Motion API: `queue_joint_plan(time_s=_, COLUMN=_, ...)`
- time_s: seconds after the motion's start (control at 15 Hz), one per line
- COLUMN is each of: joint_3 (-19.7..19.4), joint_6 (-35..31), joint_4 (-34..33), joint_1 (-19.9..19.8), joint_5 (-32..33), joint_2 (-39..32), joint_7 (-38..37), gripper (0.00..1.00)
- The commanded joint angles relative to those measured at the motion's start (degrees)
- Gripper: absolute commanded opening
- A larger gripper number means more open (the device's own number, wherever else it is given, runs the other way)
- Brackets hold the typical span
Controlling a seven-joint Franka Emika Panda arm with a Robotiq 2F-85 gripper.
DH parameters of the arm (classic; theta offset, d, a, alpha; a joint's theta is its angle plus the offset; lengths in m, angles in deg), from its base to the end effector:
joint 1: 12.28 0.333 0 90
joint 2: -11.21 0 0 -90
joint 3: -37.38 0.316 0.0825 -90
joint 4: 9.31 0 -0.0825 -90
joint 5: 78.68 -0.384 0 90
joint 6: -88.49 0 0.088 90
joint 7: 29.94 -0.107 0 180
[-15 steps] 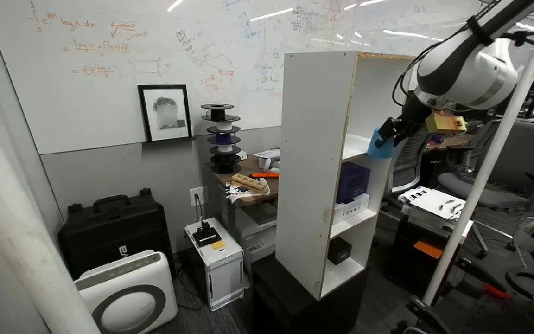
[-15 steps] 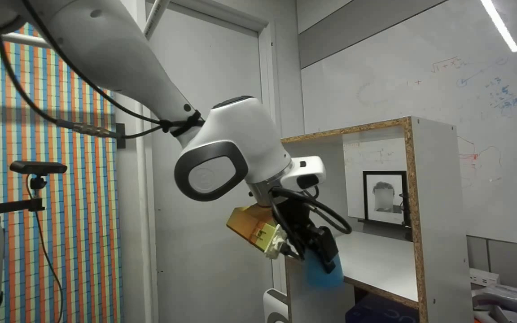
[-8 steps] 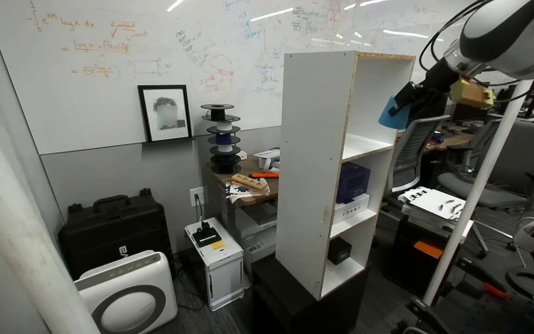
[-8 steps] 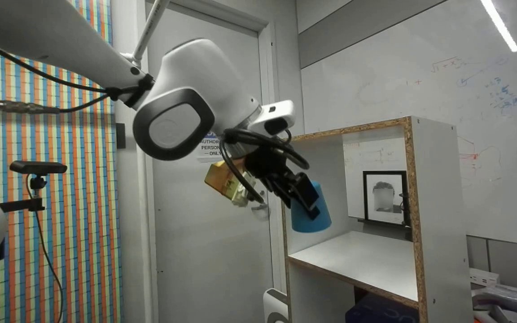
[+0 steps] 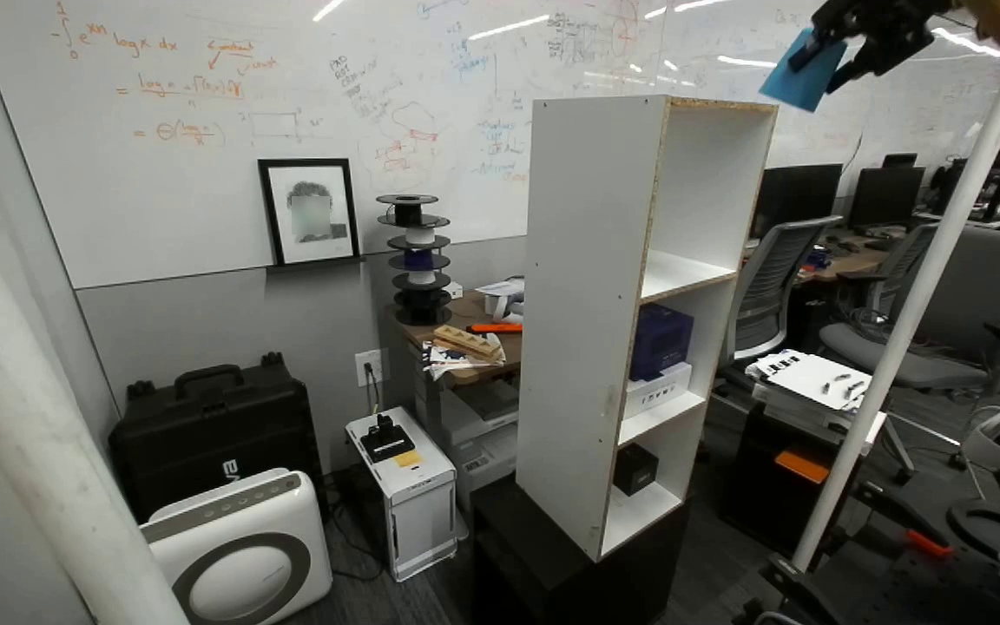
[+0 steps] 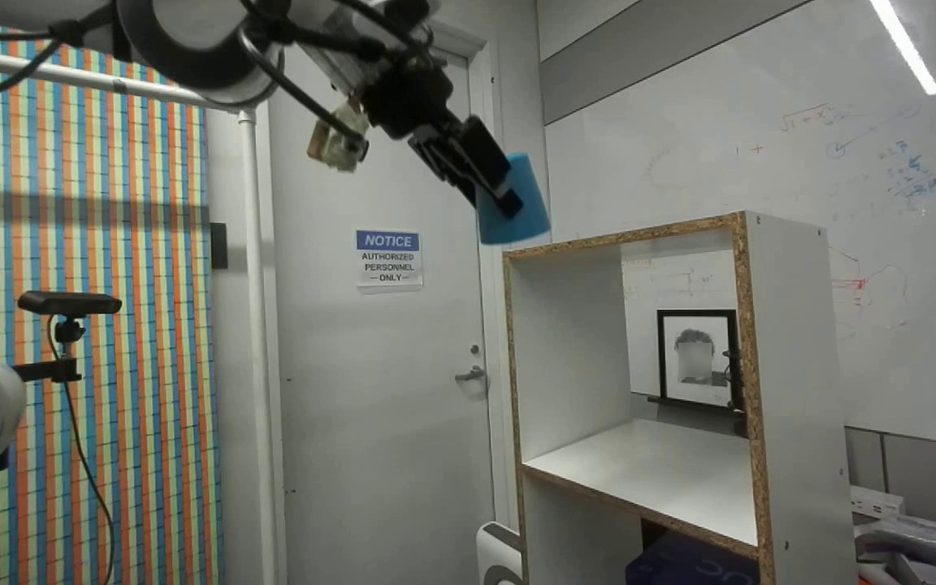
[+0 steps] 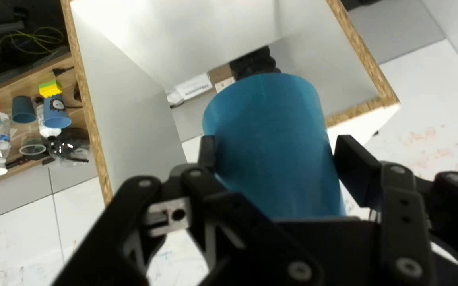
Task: Remove the blue cup from the top shelf and put it on top of the cabinet
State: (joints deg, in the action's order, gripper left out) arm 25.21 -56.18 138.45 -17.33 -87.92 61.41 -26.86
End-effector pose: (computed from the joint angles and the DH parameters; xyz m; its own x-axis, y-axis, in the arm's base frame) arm 0.3237 -0.1231 0.6136 0.6268 -0.3424 0.6999 -0.2008 -0.9389 -0.2795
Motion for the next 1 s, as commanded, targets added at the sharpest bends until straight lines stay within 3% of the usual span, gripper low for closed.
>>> queue_joint_plan(time_s=0.0, joint_3=2.2, joint_6=2.1, joint_4=-11.4, joint_1=-2.0, joint_5=-1.0, joint_2=-4.1, joint_7=-7.7, gripper=0.48)
queue_joint_plan(time_s=0.4, joint_3=2.7, joint_6=3.1, joint_4=-25.7, joint_1=-2.7, joint_5=-0.3, joint_2=-20.5, joint_7=-14.9, gripper=0.48)
queue_joint_plan(time_s=0.93, joint_3=3.9, joint_6=14.3, joint_4=-43.3, joint_1=-3.6, joint_5=2.9, joint_2=-39.0, joint_7=-20.6, gripper=0.48)
